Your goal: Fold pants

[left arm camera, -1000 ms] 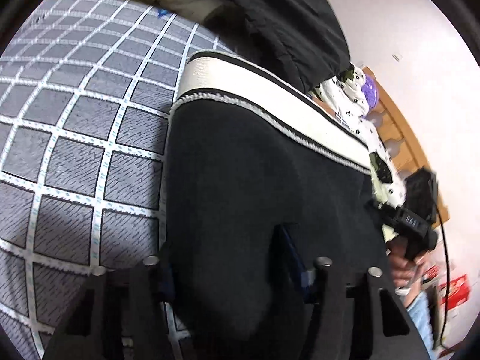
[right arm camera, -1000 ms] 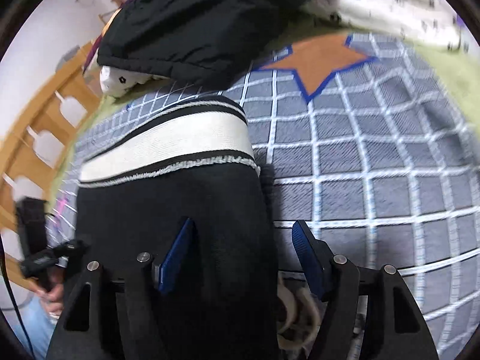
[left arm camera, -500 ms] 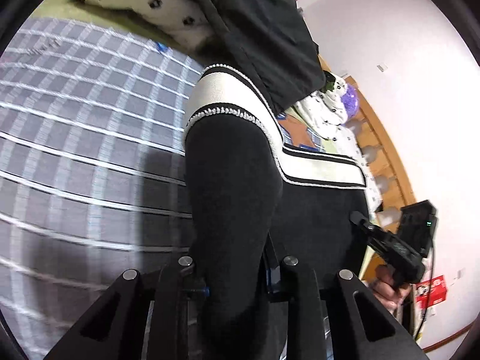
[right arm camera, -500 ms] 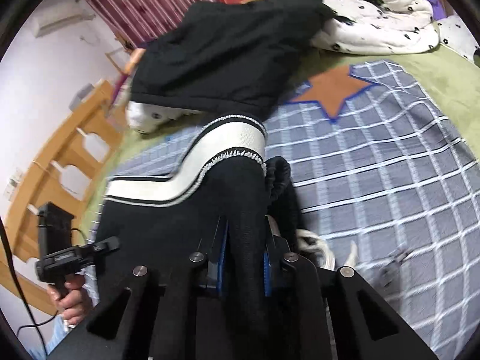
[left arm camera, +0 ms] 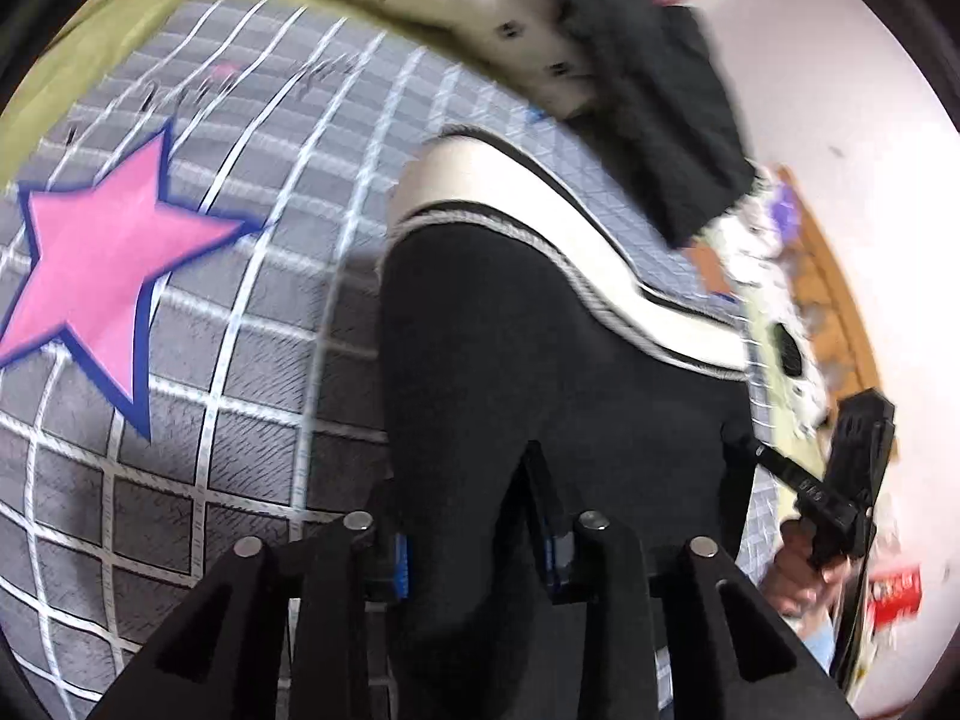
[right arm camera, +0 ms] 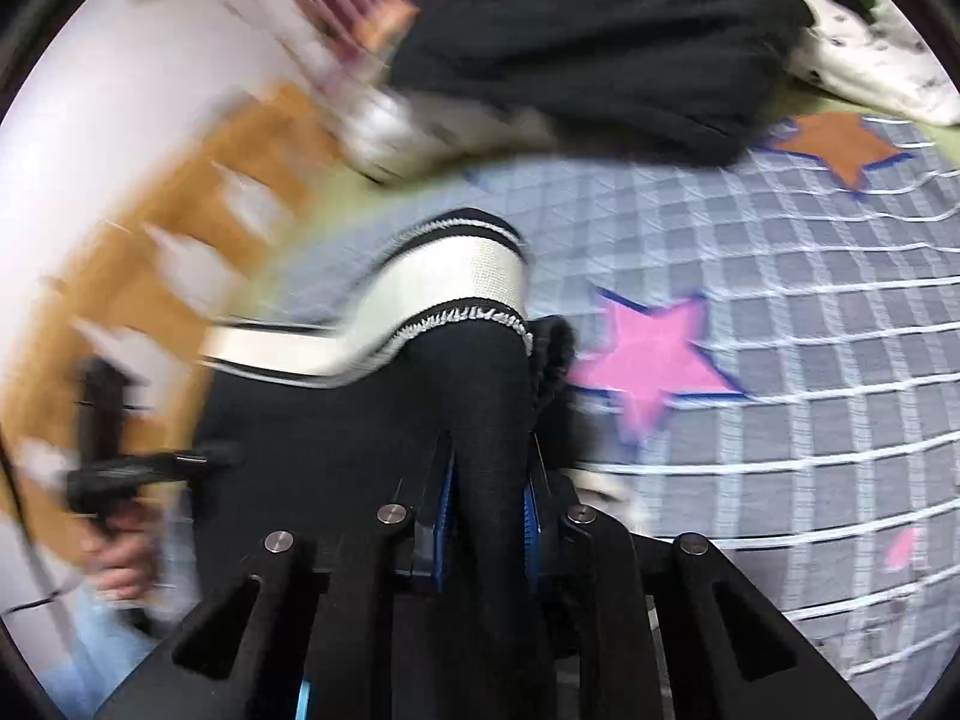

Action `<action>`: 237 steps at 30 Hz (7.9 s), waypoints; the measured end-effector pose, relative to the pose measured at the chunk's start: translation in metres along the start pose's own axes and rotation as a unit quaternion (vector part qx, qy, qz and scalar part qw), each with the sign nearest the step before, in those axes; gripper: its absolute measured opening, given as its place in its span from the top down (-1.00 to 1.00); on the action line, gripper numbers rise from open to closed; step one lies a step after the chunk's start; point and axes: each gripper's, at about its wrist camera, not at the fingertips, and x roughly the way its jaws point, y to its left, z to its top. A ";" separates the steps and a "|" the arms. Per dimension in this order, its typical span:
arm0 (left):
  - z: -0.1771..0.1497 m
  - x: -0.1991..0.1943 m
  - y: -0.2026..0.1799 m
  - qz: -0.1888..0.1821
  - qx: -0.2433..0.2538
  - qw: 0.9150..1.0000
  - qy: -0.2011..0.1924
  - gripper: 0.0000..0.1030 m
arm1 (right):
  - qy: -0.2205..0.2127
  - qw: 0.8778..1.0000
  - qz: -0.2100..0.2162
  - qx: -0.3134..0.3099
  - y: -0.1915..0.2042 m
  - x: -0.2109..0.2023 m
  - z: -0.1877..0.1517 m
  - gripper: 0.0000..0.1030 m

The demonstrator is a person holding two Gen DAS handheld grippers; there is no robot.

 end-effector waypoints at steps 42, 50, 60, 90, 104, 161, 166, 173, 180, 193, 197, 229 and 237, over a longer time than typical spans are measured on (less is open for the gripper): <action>0.031 0.041 -0.054 0.170 0.153 0.965 -0.130 -0.13 | -0.062 0.985 -0.100 -0.129 0.021 0.058 0.037 0.29; 0.024 0.044 -0.055 0.179 0.173 0.961 -0.125 -0.13 | -0.058 0.993 -0.074 -0.077 -0.001 0.063 0.037 -0.08; 0.002 0.031 -0.055 0.179 0.167 0.964 -0.107 -0.12 | -0.049 0.991 -0.076 -0.096 0.004 0.049 0.028 -0.04; -0.170 -0.038 -0.031 0.128 0.174 0.976 -0.024 -0.13 | -0.005 0.995 -0.090 -0.049 -0.008 -0.063 -0.128 0.13; -0.167 -0.046 -0.033 0.195 0.162 0.961 -0.113 0.62 | -0.010 0.995 -0.087 -0.049 -0.003 -0.061 -0.125 0.13; -0.005 0.022 -0.061 0.258 0.174 0.940 -0.138 0.20 | -0.060 0.981 -0.126 -0.137 0.018 0.041 0.019 0.13; -0.011 0.029 -0.063 0.265 0.186 0.935 -0.142 0.19 | -0.062 0.979 -0.127 -0.147 0.020 0.044 0.018 0.06; -0.004 0.022 -0.054 0.242 0.158 0.946 -0.144 0.04 | -0.065 0.979 -0.125 -0.145 0.018 0.044 0.018 0.01; 0.014 0.004 -0.041 0.201 0.111 0.957 -0.178 0.04 | -0.123 0.972 -0.118 -0.161 0.027 0.020 0.030 0.04; 0.043 0.023 0.000 0.109 0.064 0.986 -0.113 0.07 | -0.036 0.991 -0.078 -0.104 -0.004 0.055 0.045 -0.09; 0.050 0.032 -0.001 0.082 0.060 0.988 -0.112 0.27 | -0.024 0.994 -0.053 -0.089 -0.009 0.064 0.051 -0.02; -0.078 -0.014 -0.045 0.192 0.187 0.958 -0.099 0.33 | -0.032 0.973 -0.174 -0.151 0.010 -0.005 -0.042 0.30; -0.139 -0.057 -0.020 0.080 0.140 0.984 -0.080 0.33 | -0.004 0.975 -0.174 -0.140 0.010 -0.029 -0.095 0.30</action>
